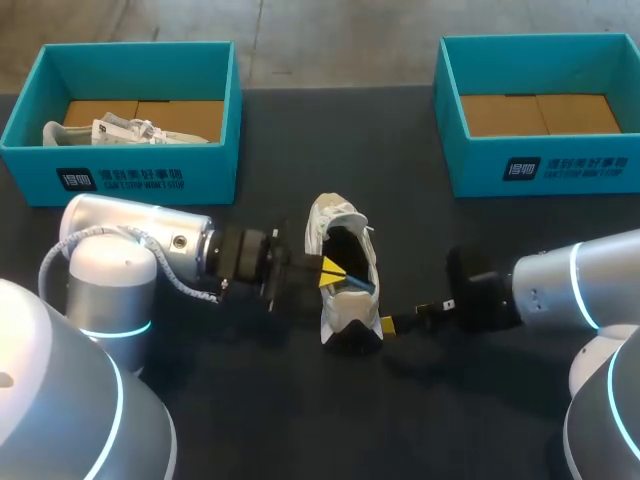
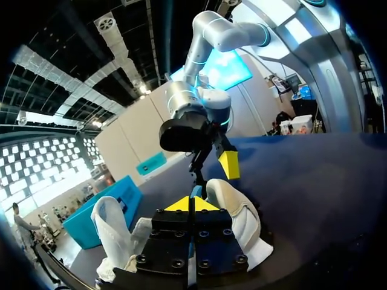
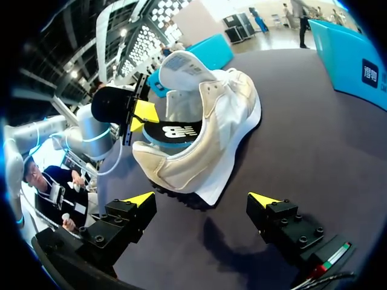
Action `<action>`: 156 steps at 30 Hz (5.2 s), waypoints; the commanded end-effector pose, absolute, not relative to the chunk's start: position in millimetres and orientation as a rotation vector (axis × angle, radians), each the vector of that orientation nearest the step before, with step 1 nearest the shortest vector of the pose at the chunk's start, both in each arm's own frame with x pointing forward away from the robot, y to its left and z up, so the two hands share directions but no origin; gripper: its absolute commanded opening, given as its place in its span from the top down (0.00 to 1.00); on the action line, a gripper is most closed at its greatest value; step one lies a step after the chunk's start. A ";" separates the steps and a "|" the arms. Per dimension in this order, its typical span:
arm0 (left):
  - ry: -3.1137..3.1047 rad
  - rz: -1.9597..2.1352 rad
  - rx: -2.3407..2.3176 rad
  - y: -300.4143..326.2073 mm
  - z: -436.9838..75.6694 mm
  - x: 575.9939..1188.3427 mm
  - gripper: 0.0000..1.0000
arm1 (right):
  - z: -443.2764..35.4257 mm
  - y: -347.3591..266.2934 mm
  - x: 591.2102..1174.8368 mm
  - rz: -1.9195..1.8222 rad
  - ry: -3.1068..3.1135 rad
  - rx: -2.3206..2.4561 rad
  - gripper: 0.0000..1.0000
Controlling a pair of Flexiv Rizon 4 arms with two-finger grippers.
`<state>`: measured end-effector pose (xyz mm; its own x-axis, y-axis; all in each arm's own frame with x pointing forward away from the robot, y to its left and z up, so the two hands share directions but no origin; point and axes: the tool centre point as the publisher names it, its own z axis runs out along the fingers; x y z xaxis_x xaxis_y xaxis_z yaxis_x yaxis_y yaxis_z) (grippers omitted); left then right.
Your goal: Take the shoe out of the shoebox, open the shoe tongue, remove and reinsert the insole, then place the shoe into the shoebox
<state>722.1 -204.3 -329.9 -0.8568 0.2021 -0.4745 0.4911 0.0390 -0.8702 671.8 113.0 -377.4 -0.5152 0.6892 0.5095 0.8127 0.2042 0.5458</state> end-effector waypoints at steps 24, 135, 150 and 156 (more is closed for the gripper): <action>2.130 -1.875 0.724 -185.5 -323.5 719.9 0.24 | -365.3 121.8 678.6 -1.174 -2.344 -1.429 0.00; 2.232 -1.056 2.341 -183.0 -271.7 733.5 1.00 | -140.3 -1.7 677.9 -0.916 -2.415 -1.485 0.00; 2.179 -0.871 2.409 -186.0 -291.5 735.5 1.00 | -140.3 -1.7 677.9 -0.916 -2.415 -1.485 0.00; 2.190 -0.787 2.402 -191.0 -309.3 741.2 1.00 | -140.3 -1.7 677.9 -0.916 -2.415 -1.485 0.00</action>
